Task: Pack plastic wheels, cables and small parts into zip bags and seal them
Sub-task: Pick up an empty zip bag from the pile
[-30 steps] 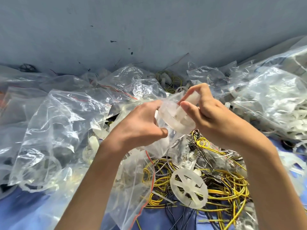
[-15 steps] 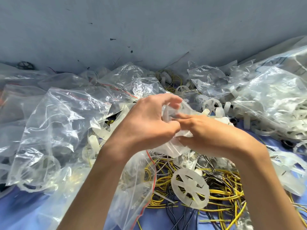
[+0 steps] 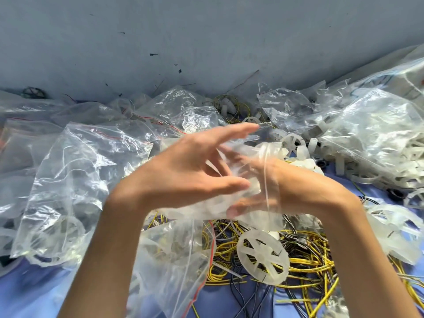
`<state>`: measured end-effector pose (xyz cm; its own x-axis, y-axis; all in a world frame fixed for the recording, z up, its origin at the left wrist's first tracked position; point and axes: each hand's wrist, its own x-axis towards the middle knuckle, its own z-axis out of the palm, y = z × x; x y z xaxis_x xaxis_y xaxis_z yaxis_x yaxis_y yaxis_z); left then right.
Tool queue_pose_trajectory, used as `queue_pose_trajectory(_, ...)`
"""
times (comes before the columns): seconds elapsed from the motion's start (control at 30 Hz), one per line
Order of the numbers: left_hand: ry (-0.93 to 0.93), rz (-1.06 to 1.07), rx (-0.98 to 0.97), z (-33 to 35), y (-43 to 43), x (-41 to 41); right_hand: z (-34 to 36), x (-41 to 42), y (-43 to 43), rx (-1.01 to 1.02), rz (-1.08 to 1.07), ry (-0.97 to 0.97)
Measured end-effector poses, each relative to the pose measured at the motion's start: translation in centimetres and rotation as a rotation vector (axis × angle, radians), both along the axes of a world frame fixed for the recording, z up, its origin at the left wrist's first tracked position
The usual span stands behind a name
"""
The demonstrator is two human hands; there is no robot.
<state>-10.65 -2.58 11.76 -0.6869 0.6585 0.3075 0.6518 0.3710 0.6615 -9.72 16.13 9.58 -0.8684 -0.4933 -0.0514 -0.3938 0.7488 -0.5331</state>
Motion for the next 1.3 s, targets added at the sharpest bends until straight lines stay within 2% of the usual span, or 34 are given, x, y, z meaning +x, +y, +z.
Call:
queue_pose_trajectory(0.1, 0.092, 0.221, -0.242, -1.1, -2.1, -2.0, -0.2, -0.1, 0.0, -0.045, 0.023, 0.002)
queue_pose_trajectory(0.2, 0.008, 0.298, -0.441, -2.5, -3.8, -3.5, -0.4, -0.1, 0.1, -0.068, 0.020, 0.019)
queue_pose_trajectory(0.5, -0.210, 0.406, -0.412, -3.5, -5.2, -4.3, -0.3, 0.2, -0.1, -0.067, -0.008, -0.016)
queue_pose_trajectory(0.7, -0.051, 0.412, -0.392, -3.1, -5.0, -4.1, -0.3, 0.1, 0.0, -0.032, -0.053, -0.069)
queue_pose_trajectory(0.8, 0.024, 0.465, -0.386, -2.1, -6.4, -3.8, -0.1, 0.1, 0.5, 0.018, -0.071, -0.035)
queue_pose_trajectory(0.87, 0.031, 0.516, -0.453, -1.5, -8.1, -3.6, 0.1, 0.0, 0.8, 0.097, -0.044, 0.022)
queue_pose_trajectory(1.0, -0.182, 0.617, -0.677, -1.1, -10.2, -2.8, 0.0, -0.1, 0.5, 0.192, -0.027, 0.030)
queue_pose_trajectory(1.07, -0.169, 0.604, -0.626, -0.5, -9.6, -2.3, -0.3, -0.2, 0.2, 0.241, -0.018, 0.040)
queue_pose_trajectory(1.2, 0.103, 0.459, -0.223, 0.4, -4.6, -0.9, -0.5, -0.3, -0.7, 0.098, -0.024, 0.116)
queue_pose_trajectory(1.3, 0.279, 0.422, -0.215, 0.1, -0.2, 0.1, -0.8, -0.6, -1.2, 0.000, -0.016, 0.187)
